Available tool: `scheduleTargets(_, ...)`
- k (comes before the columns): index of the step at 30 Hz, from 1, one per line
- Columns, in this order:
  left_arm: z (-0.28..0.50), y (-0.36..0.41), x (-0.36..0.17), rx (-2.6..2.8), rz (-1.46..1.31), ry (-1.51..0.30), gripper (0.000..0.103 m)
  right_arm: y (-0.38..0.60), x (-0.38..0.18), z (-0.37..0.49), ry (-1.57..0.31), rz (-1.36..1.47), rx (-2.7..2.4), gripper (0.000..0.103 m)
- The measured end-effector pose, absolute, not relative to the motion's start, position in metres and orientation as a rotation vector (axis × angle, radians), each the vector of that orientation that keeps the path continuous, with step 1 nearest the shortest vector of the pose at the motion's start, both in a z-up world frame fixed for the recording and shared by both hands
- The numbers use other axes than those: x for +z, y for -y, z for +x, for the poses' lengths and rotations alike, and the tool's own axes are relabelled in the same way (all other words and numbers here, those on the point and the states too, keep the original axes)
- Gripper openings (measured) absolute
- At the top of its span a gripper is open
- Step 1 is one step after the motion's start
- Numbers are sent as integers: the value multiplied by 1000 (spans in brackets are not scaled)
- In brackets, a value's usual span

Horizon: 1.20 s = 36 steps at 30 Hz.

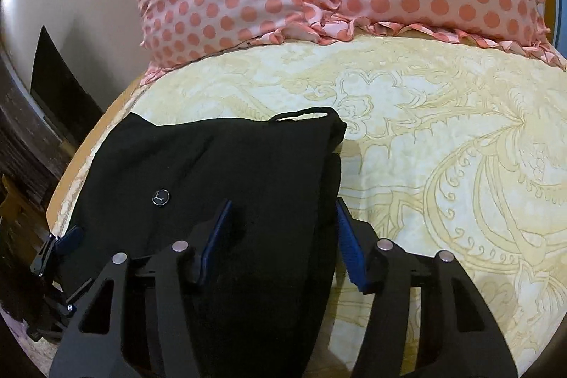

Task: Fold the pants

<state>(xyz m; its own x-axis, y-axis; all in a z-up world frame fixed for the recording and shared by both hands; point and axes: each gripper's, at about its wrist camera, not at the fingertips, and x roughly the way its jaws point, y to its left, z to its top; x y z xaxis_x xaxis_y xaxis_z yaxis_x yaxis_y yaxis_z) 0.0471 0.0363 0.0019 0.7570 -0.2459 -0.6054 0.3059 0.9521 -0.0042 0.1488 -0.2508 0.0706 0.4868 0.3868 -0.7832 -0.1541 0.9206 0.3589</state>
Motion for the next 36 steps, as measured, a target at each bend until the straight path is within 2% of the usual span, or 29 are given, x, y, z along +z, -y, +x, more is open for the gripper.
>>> scheduleTargets(4,47,-37,2,-302,98,-645,101,258,64,154,-1024,308,335,63)
scheduleTargets(5,47,-37,2,-302,97,-645,101,256,64,155,-1020,295,335,59)
scheduleTargets(6,47,-37,1,-301,97,-645,101,252,65,154,-1005,265,342,45)
scheduleTargets(8,47,-37,1,-302,98,-645,101,241,74,146,-954,178,360,27)
scheduleTargets(9,47,-37,1,-301,98,-645,101,237,77,142,-934,144,362,24)
scheduleTargets(13,47,-37,1,-301,98,-644,101,226,88,130,-863,51,394,22)
scheduleTargets(18,48,-39,8,-320,72,-657,100,242,72,144,-939,177,381,22)
scheduleTargets(24,80,-100,50,-298,-130,-674,99,235,81,136,-880,120,408,20)
scheduleTargets(26,106,-124,53,-298,-205,-726,96,237,85,131,-845,140,438,19)
scheduleTargets(29,139,-137,47,-292,-215,-820,87,239,87,130,-839,150,445,19)
scheduleTargets(32,160,-134,36,-348,-228,-915,74,240,83,131,-855,158,440,19)
scheduleTargets(34,177,-131,25,-394,-254,-992,61,242,83,132,-858,172,444,19)
scheduleTargets(36,186,-127,17,-408,-268,-1036,58,242,82,133,-861,176,444,19)
